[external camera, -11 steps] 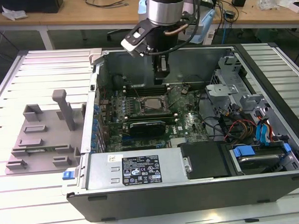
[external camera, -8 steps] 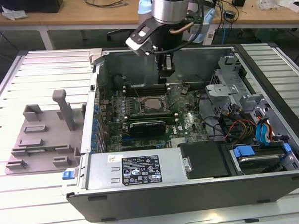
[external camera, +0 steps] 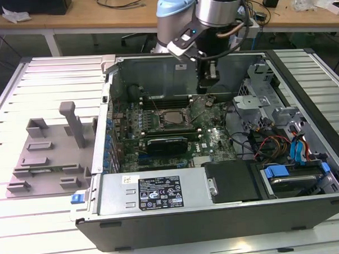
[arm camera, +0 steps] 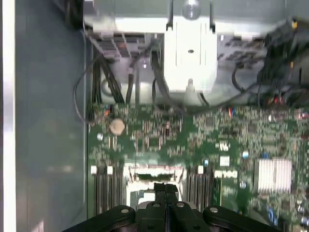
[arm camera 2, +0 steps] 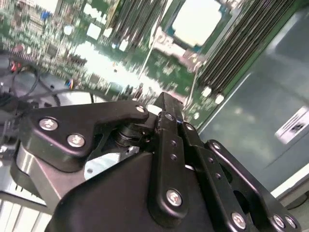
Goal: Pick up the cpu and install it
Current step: 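Close the cpu cover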
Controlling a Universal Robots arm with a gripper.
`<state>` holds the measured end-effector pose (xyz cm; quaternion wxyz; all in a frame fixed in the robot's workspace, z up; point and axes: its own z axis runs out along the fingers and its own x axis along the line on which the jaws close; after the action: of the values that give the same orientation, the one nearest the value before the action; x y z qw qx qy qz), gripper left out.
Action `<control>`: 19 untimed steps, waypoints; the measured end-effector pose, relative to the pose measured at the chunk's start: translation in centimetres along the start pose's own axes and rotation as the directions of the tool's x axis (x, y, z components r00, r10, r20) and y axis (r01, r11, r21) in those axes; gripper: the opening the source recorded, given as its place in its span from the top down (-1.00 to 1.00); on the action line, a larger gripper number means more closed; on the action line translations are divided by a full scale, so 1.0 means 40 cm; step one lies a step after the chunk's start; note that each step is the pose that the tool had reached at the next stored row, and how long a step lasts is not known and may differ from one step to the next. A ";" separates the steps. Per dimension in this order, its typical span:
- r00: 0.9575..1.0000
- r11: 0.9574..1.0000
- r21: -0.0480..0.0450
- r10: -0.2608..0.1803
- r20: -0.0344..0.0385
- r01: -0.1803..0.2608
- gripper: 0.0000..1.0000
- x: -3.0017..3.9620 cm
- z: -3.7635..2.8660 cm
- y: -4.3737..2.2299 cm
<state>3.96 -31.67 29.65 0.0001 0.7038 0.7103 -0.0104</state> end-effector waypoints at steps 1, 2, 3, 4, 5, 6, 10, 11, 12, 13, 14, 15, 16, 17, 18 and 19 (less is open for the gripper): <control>1.000 1.000 0.001 0.000 0.000 0.000 0.79 0.000 0.000 0.028; 1.000 1.000 0.005 0.000 0.000 0.000 0.79 0.000 0.002 0.052; 1.000 1.000 0.006 0.000 0.000 0.000 0.79 0.000 0.008 0.054; 1.000 1.000 0.007 0.000 0.000 0.000 0.79 0.000 0.012 0.055; 1.000 1.000 0.007 0.000 0.000 0.000 0.79 0.000 0.020 0.055; 1.000 1.000 0.007 0.000 0.000 0.000 0.79 0.001 0.029 0.056; 1.000 1.000 0.007 0.000 0.000 0.000 0.79 0.002 0.055 0.058; 1.000 1.000 0.007 0.000 0.000 0.000 0.79 0.002 0.065 0.059; 1.000 1.000 0.007 0.000 0.000 0.000 0.79 0.002 0.071 0.059; 1.000 1.000 0.007 0.000 0.000 0.000 0.79 0.002 0.076 0.059; 1.000 1.000 0.007 0.000 0.000 0.000 0.79 0.002 0.080 0.059; 1.000 1.000 0.007 0.000 0.000 0.000 0.79 0.003 0.085 0.060; 1.000 1.000 0.008 0.000 0.000 0.000 0.79 0.003 0.096 0.060; 1.000 1.000 0.008 0.000 0.000 0.000 0.79 0.004 0.103 0.060; 1.000 1.000 0.008 -0.001 0.000 0.001 0.79 0.006 0.110 0.060; 1.000 1.000 0.008 -0.001 0.000 0.001 0.79 0.007 0.115 0.058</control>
<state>6.21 -31.44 25.02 -0.0026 0.7035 0.7106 -0.0131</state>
